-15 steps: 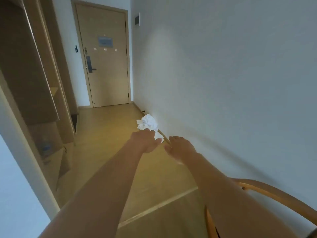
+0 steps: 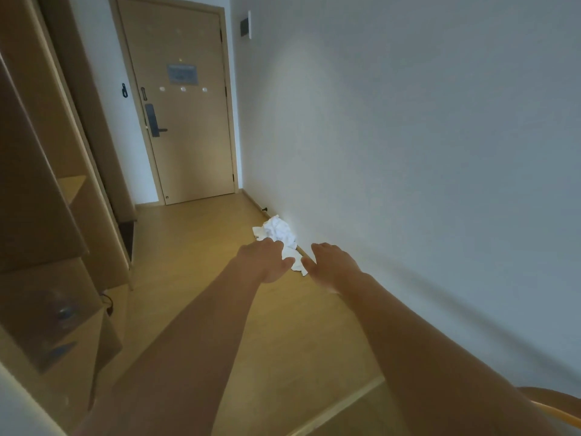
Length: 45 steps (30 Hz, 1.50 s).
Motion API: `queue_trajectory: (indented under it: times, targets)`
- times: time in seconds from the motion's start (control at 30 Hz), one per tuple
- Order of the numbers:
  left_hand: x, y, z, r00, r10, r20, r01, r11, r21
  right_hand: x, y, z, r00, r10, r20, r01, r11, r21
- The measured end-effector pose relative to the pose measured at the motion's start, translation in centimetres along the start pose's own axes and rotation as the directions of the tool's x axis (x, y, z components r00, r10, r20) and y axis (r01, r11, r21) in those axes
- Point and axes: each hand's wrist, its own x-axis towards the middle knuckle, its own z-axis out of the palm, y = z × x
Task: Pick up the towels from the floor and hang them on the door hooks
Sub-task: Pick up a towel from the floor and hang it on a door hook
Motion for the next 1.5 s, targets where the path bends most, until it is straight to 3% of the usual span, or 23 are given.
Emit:
queue_trajectory:
  times: [1.0,1.5]
  targets:
    - [45.8,-11.7,3.2,0.992,-0.091,0.088,0.098,0.992,-0.076,47.8,8.0,5.1,0.990,-0.106,0.096,0.108,0.994,-0.020]
    - [71.9,-26.8,1.6,0.995,-0.034,0.092,0.049,0.985,-0.166,75.8,4.6,9.9,0.991,-0.024,0.135,0.026,1.000,-0.014]
